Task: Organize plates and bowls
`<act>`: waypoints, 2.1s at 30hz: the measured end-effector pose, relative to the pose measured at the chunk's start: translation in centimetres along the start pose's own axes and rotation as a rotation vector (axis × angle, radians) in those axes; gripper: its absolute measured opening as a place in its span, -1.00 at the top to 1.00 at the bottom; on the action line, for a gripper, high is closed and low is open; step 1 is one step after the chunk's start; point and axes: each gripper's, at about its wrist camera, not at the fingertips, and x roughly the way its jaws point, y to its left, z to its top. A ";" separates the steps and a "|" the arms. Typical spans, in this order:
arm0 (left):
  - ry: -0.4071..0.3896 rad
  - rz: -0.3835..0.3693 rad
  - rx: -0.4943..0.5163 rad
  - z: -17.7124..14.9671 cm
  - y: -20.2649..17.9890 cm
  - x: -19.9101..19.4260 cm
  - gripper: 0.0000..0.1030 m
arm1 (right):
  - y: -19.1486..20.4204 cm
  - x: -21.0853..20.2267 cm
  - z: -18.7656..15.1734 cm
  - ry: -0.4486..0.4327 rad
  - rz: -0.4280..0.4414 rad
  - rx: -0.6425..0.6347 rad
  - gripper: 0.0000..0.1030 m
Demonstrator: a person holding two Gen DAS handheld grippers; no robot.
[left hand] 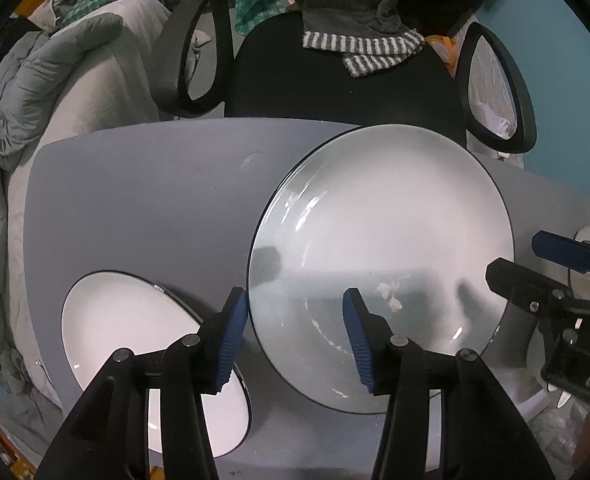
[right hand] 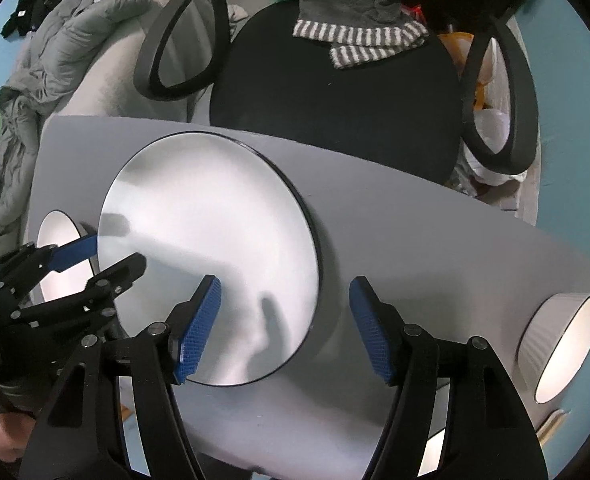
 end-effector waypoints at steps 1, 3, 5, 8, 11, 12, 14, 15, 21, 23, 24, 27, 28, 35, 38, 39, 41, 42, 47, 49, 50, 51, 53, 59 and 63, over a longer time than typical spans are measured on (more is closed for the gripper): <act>-0.004 0.002 -0.003 -0.2 0.0 -0.2 0.01 | 0.0 -0.1 -0.1 -0.002 0.000 0.001 -0.30; -0.015 0.005 -0.015 -0.6 0.2 -0.7 -0.10 | -0.2 -0.3 -0.4 -0.003 0.002 -0.004 -0.30; -0.033 0.005 -0.031 -1.2 0.4 -1.4 -0.23 | -0.2 -0.5 -0.7 -0.005 -0.001 -0.016 -0.30; -0.062 0.015 -0.039 -2.1 0.5 -2.6 -0.27 | -0.5 -1.2 -1.4 -0.012 -0.002 -0.041 -0.30; -0.076 0.013 -0.042 -3.1 0.6 -3.5 -0.39 | -0.6 -1.5 -1.8 -0.013 0.006 -0.047 -0.30; -0.079 0.015 -0.043 -3.6 0.7 -3.7 -0.39 | -0.7 -1.7 -2.1 -0.013 0.006 -0.051 -0.30; -0.082 0.022 -0.043 -4.6 0.6 -4.2 -0.39 | -0.7 -2.1 -2.5 -0.012 0.003 -0.063 -0.30; -0.083 0.026 -0.044 -4.9 0.6 -4.3 -0.39 | -0.6 -2.2 -2.7 -0.013 0.003 -0.070 -0.30; -0.078 0.029 -0.079 -7.4 0.8 -5.2 -0.49 | -0.1 -3.4 -4.4 -0.034 -0.021 -0.159 -0.30; -0.081 0.022 -0.102 -8.2 1.0 -5.5 -0.49 | 0.0 -3.7 -4.8 -0.037 -0.030 -0.176 -0.30; -0.086 0.021 -0.125 -8.7 1.1 -5.7 -0.49 | 0.1 -3.9 -5.1 -0.041 -0.034 -0.190 -0.30; -0.093 0.025 -0.175 -10.4 1.5 -6.2 -0.49 | 0.4 -4.4 -5.8 -0.045 -0.036 -0.215 -0.30; -0.094 0.024 -0.189 -11.0 1.7 -6.4 -0.49 | 0.7 -4.6 -6.3 -0.043 -0.026 -0.220 -0.31; -0.101 0.053 -0.261 -14.0 3.6 -6.9 -0.50 | 2.4 -5.1 -7.9 -0.038 0.039 -0.249 -0.32; -0.101 0.054 -0.286 -14.7 5.1 -7.0 -0.50 | 3.6 -4.7 -8.4 -0.029 0.058 -0.256 -0.32; -0.102 0.057 -0.291 -14.9 5.5 -7.0 -0.50 | 4.5 -4.3 -8.7 -0.016 0.086 -0.264 -0.32; -0.115 0.057 -0.305 -15.3 6.7 -7.2 -0.50 | 5.0 -4.3 -8.9 -0.013 0.094 -0.269 -0.32; -0.120 0.049 -0.310 -15.4 7.2 -7.2 -0.50 | 5.7 -4.2 -9.1 -0.014 0.100 -0.278 -0.32; -0.112 0.030 -0.316 -15.7 10.3 -6.6 -0.50 | 8.0 -3.6 -9.4 -0.017 0.121 -0.279 -0.32; -0.105 0.031 -0.295 -15.4 11.7 -6.1 -0.50 | 9.0 -3.1 -9.3 -0.012 0.133 -0.259 -0.32; -0.103 0.026 -0.285 -15.2 12.2 -6.0 -0.50 | 9.5 -2.8 -9.2 -0.009 0.142 -0.250 -0.32; -0.100 0.019 -0.271 -14.9 12.8 -5.8 -0.50 | 9.9 -2.5 -9.1 -0.006 0.155 -0.243 -0.32; -0.091 0.009 -0.245 -14.2 14.0 -5.4 -0.50 | 11.1 -1.8 -8.8 -0.016 0.173 -0.231 -0.32; -0.051 -0.029 -0.170 -11.1 17.6 -3.9 -0.50 | 12.7 -0.1 -8.1 -0.011 0.187 -0.158 -0.32; -0.025 -0.057 -0.143 -9.4 19.9 -2.9 -0.50 | 14.2 1.3 -7.6 0.003 0.208 -0.104 -0.32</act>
